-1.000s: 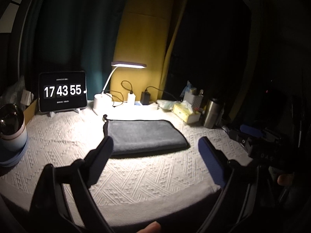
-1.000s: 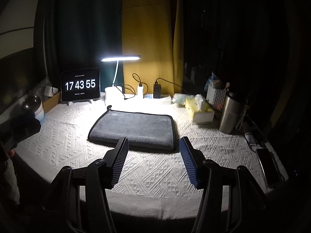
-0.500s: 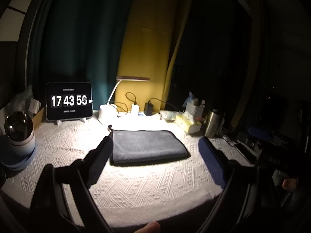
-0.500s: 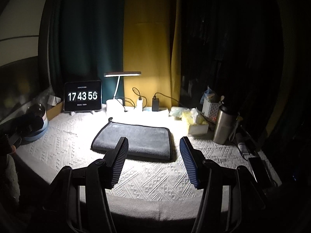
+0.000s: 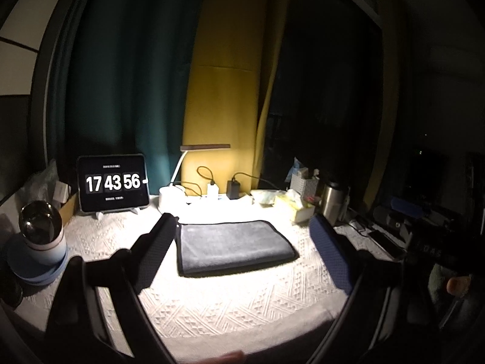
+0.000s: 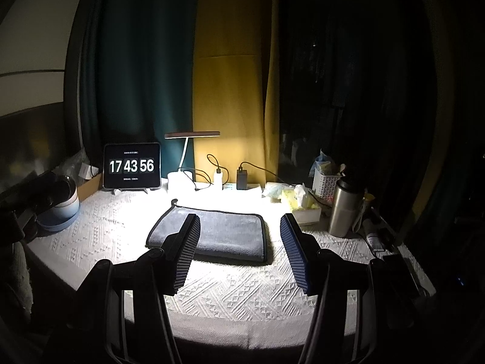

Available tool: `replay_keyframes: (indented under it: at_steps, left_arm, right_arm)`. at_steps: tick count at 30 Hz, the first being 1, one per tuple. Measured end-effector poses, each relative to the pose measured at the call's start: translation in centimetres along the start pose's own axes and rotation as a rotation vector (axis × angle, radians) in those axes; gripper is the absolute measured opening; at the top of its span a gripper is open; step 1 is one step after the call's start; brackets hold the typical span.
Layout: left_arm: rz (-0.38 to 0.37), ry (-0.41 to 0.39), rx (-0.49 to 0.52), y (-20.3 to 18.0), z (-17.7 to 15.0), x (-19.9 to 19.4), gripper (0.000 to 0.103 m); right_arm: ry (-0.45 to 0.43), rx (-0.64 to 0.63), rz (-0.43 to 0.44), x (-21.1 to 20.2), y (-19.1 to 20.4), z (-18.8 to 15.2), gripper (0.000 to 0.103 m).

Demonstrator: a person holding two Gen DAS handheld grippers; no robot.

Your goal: Fold towel

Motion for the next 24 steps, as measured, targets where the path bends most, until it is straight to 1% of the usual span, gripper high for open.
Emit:
replay_keyframes:
  at_steps: [7, 24]
  left_arm:
    - [0.013, 0.003, -0.001, 0.24, 0.01, 0.35, 0.095]
    - [0.006, 0.015, -0.01, 0.22, -0.14, 0.83, 0.095]
  right_arm:
    - [0.003, 0.001, 0.003, 0.19, -0.05, -0.01, 0.058]
    - [0.009, 0.005, 0.01, 0.34, 0.22, -0.22, 0.058]
Point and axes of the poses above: each gripper's, at about its wrist camera, not at the fingertips, and x roughly the way its jaws point, y to its left, z to its top, the point moved 9 cm from there along x, roughly the way its jaws point, and after that the axes turned 7 degrees about y, right-handed, at the moved point
